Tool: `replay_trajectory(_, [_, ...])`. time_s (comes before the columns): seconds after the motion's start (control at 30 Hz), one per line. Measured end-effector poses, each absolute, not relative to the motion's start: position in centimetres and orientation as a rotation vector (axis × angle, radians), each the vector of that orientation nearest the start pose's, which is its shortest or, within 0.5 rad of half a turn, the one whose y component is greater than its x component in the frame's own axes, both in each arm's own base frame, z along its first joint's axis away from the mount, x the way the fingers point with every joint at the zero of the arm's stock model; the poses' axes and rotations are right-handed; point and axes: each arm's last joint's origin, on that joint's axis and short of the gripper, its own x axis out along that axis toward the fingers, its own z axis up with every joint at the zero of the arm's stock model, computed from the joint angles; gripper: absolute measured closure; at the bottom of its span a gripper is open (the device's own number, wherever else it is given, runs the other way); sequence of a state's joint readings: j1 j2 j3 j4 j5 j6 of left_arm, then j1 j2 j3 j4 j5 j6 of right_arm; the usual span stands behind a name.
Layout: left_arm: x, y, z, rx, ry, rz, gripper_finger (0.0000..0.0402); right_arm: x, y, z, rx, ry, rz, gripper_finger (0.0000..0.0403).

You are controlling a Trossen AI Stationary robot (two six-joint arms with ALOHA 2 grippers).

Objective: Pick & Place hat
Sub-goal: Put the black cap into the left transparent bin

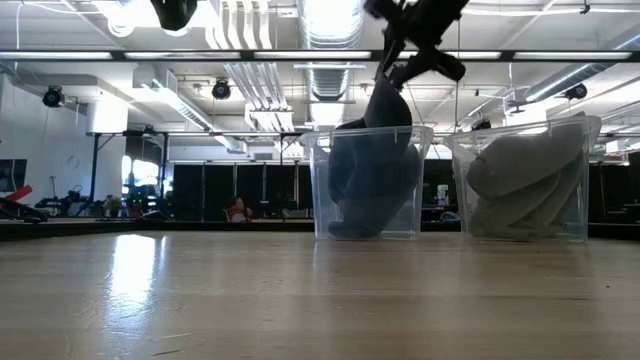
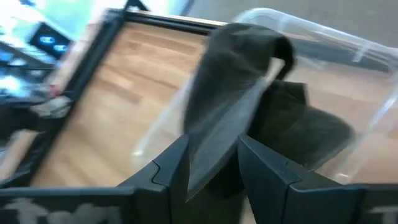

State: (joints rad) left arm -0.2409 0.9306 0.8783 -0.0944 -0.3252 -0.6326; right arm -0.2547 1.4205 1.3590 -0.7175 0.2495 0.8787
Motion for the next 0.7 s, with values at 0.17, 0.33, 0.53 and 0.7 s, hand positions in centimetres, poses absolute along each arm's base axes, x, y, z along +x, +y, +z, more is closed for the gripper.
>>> replay_trajectory(0.17, [20.1, -4.0, 34.8, -0.590, 0.110, 0.126, 0.0177, 29.8, -9.7, 31.7, 0.793, 0.597, -0.866, 0.0279])
replay_trajectory(0.33, [20.1, -4.0, 34.7, -0.588, 0.120, 0.129, 0.0177, 31.1, -11.1, 29.0, 0.793, 0.681, -0.921, 0.0279])
replay_trajectory(0.53, [20.1, -4.0, 34.7, -0.589, 0.126, 0.124, 0.0177, 31.4, -11.7, 27.8, 0.788, 0.735, -0.946, 0.0278])
replay_trajectory(0.7, [20.0, -4.0, 34.6, -0.589, 0.133, 0.118, 0.0177, 29.7, -11.2, 30.4, 0.723, 0.702, -0.936, 0.0277])
